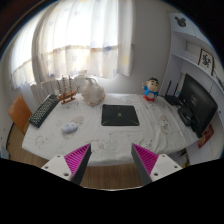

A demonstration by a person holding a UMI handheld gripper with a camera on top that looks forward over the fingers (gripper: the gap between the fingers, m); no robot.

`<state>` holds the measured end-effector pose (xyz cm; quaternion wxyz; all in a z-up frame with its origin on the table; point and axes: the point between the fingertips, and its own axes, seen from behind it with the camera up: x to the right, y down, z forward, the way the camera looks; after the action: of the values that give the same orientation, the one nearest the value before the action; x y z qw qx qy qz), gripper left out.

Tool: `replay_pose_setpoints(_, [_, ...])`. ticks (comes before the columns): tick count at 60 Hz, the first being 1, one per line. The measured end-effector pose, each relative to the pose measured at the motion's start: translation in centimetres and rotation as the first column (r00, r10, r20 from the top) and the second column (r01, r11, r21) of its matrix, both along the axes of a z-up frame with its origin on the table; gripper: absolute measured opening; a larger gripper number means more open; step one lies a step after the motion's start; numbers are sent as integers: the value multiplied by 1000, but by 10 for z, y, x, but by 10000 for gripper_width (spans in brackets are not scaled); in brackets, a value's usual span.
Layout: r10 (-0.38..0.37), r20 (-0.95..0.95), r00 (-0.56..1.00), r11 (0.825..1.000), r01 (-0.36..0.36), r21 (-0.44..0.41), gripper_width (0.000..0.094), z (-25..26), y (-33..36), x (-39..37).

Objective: Arrange mouse

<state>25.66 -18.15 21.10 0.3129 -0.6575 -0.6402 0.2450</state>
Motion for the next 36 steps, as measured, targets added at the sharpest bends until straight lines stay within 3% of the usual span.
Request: replay_pose_setpoints(36, [14,-87,996,997,-21,-80,841,-91,-199,-32])
